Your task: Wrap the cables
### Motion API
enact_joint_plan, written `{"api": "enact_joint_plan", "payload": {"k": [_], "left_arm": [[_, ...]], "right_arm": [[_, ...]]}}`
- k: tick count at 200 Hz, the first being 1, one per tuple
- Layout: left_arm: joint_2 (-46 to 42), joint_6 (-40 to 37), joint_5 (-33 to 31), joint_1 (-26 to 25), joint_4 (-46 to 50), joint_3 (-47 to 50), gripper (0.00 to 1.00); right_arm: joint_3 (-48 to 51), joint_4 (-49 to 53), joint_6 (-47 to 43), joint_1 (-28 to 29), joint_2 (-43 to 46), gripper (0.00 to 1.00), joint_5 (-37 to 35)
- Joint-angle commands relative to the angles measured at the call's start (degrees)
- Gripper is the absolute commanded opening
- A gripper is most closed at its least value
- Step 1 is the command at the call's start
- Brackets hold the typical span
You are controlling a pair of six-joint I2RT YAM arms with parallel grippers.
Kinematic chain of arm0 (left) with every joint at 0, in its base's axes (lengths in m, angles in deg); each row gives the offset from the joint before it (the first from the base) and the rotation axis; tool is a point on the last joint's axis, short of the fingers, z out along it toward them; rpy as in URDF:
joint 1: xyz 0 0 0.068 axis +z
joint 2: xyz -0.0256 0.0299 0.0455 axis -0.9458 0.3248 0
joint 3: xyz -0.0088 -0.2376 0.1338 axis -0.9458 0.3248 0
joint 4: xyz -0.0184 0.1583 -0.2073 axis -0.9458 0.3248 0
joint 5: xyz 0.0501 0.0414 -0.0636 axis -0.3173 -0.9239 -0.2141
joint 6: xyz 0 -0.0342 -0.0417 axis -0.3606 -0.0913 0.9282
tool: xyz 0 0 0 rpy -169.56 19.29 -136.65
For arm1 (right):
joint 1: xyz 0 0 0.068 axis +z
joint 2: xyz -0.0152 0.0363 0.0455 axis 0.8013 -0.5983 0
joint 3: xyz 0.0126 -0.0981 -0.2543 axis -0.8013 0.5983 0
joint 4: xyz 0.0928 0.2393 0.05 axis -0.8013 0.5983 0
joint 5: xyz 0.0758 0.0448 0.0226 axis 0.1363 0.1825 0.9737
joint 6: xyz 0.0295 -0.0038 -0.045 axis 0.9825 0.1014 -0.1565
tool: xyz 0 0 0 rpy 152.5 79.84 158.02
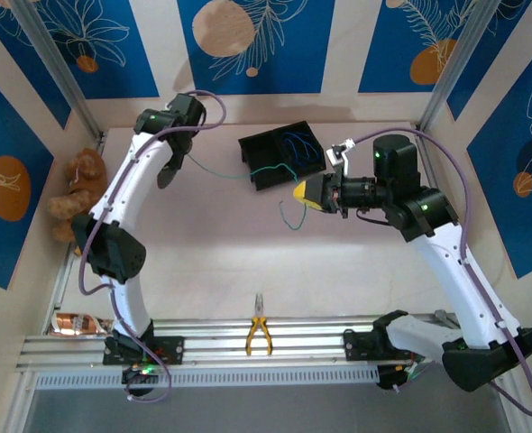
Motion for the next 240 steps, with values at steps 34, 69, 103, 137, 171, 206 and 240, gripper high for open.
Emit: {"api": "enact_joint_plan", "payload": {"k": [34, 69, 103, 137, 171, 206, 240], "left_arm": [[3.0, 2.6, 5.3, 8.3, -0.6, -9.7, 0.00], [6.4, 5.7, 10.4, 10.4, 1.4, -18.2, 0.00], [9.4, 10.9, 18.6, 13.2, 0.9, -25.5, 0.00], [9.6, 18.9, 32.8, 18.8, -2.0, -27.2, 0.00], [7.6, 24.6, 42.8, 20.3, -6.4, -25.7, 0.00], [3.7, 30.1, 52.7, 21.0, -14.7, -21.8, 0.00], [1.9, 32.5, 64.8, 21.2, -18.3, -20.5, 0.00]], "right_arm": [[4.4, 5.5, -4.7, 3.9, 6.2, 0.00, 4.3], [8.1, 4.8, -5.7, 6.9, 7.9, 0.00, 5.2], [12.3, 6.2, -9.0, 10.4, 8.9, 0.00, 5.3], [18.7, 8.0, -10.4, 10.7, 10.3, 0.00, 3.3], [24.8, 3.7, -9.4, 11.4, 9.8, 0.00, 3.6], [26.5, 7.7, -12.6, 10.6, 6.1, 0.00, -2.8], [26.7, 13.1, -15.2, 6.6, 1.4, 0.00, -13.6]]}}
